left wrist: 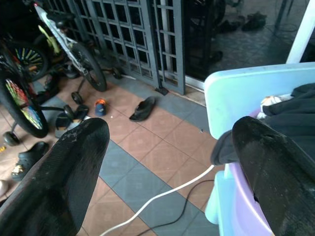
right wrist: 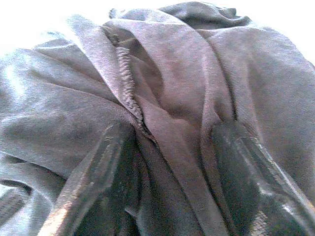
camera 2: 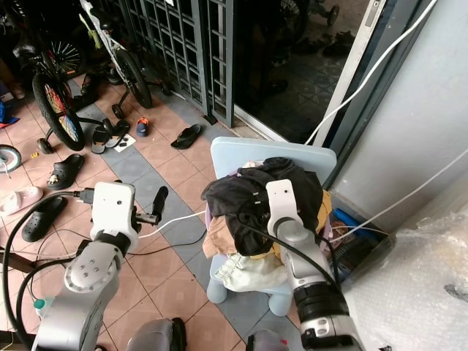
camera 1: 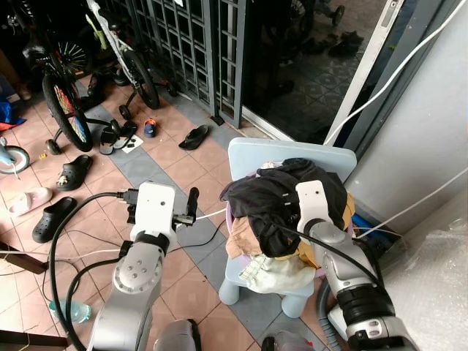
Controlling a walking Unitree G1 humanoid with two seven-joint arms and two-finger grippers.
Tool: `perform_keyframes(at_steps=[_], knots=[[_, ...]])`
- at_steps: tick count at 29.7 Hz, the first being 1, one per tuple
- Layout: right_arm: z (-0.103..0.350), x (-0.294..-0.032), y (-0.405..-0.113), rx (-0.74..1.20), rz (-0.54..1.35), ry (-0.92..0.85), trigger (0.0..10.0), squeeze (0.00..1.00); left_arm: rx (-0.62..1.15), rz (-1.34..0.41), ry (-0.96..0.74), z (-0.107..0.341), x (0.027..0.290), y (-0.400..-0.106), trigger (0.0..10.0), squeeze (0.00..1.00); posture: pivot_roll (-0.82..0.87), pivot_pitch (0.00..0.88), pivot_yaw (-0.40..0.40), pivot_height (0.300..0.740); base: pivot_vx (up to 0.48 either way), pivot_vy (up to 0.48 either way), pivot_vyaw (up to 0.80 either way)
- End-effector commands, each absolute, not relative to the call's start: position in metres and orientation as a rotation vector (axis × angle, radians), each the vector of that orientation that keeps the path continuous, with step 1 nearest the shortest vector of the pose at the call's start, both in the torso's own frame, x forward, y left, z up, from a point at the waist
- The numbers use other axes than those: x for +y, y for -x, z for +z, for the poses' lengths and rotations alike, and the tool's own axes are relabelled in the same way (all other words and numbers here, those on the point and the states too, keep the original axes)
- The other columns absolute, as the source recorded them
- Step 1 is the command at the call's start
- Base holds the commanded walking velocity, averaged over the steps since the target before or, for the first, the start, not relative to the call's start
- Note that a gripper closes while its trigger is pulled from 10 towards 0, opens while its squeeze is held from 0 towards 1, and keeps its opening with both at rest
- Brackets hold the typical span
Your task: Clothes washing
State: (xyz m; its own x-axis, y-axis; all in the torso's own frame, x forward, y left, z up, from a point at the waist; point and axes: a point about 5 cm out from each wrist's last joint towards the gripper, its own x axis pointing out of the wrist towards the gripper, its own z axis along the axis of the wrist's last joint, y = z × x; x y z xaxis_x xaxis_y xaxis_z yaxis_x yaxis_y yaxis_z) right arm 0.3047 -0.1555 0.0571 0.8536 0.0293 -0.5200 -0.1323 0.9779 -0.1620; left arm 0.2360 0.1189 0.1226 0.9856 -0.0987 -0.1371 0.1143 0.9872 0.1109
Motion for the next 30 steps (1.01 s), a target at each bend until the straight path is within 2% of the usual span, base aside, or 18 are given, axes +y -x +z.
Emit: perform_keyframes(at_steps=[1, 6, 18, 29, 30], knots=[[0.055, -0.159, -0.302, 0.552, 0.071, 0.199, 0.0, 0.00, 0.153, -0.104, -0.125, 0.119, 0.120, -0.233, 10.0, 0.00, 0.05, 0.085, 0.012, 0.740, 0.000, 0.000, 0.00], [0.047, -0.152, -0.297, 0.580, 0.071, 0.155, 0.0, 0.00, 0.174, -0.106, -0.168, 0.119, 0.134, -0.229, 10.0, 0.00, 0.09, 0.094, 0.046, 0.740, 0.000, 0.000, 0.00], [0.044, -0.151, -0.299, 0.631, 0.158, 0.187, 0.0, 0.00, 0.124, -0.067, -0.168, 0.126, 0.132, -0.236, 10.0, 0.00, 0.09, 0.101, 0.012, 0.740, 0.000, 0.000, 0.00], [0.073, -0.147, -0.309, 0.492, 0.144, 0.079, 0.0, 0.00, 0.116, -0.046, -0.203, 0.131, 0.135, -0.249, 10.0, 0.00, 0.05, 0.105, 0.024, 0.740, 0.000, 0.000, 0.00], [0.082, -0.145, -0.309, 0.448, 0.148, 0.065, 0.0, 0.00, 0.128, -0.029, -0.219, 0.128, 0.136, -0.250, 10.0, 0.00, 0.04, 0.086, 0.025, 0.740, 0.000, 0.000, 0.00]])
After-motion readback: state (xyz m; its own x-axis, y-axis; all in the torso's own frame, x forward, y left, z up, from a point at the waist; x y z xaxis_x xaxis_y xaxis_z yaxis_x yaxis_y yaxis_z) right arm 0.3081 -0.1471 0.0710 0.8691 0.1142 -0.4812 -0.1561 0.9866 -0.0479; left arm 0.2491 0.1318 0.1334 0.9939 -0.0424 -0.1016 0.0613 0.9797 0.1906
